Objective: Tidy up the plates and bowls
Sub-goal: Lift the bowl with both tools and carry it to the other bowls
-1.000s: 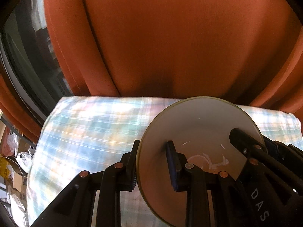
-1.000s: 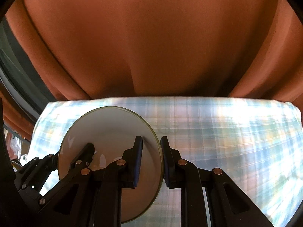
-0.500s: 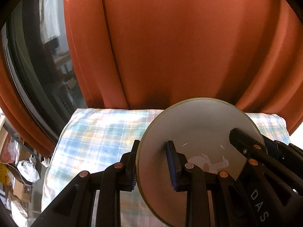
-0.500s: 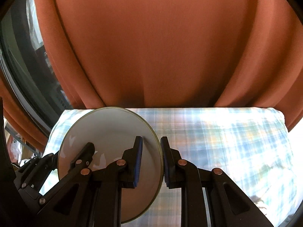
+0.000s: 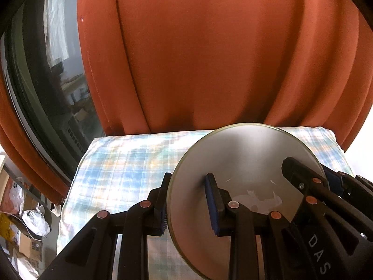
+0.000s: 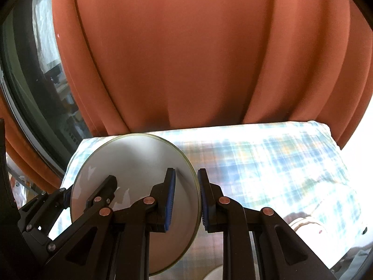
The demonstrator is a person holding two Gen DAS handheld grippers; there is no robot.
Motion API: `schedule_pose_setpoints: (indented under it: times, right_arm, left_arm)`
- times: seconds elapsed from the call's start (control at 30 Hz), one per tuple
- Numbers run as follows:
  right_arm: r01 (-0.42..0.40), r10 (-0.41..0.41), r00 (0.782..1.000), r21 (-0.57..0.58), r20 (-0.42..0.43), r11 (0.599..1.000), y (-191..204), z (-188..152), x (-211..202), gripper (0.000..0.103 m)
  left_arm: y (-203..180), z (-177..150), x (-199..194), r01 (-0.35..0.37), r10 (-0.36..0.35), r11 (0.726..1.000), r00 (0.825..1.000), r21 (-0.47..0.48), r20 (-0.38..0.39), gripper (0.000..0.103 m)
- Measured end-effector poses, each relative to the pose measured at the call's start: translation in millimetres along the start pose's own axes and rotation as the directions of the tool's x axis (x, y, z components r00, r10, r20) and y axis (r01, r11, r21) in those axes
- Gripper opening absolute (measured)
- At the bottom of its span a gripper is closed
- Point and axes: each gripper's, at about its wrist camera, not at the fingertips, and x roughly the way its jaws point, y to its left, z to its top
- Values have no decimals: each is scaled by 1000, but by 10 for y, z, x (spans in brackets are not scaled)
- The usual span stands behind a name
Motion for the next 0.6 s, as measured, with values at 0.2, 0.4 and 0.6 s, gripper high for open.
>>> schedule_pose_setpoints:
  times: [0.2,0.4,0.6]
  right_arm:
    - [-3,3,1000,0,-2,1000,-271,-188,-199,23]
    - [4,-5,999,-25,-34,1000,-601,-420,-339,23]
    - [-6,3,997,-41,-79,999,-924,-725,-327,23]
  left_arm:
    - [-243,-175,-150,8,-9,1000,1000,-13,-15,27]
    - [-580,-453,-231,6,-7,1000,999,-22,-43,28]
    - [-903,-795,-232,-4,0,999,995,-41,-96,28]
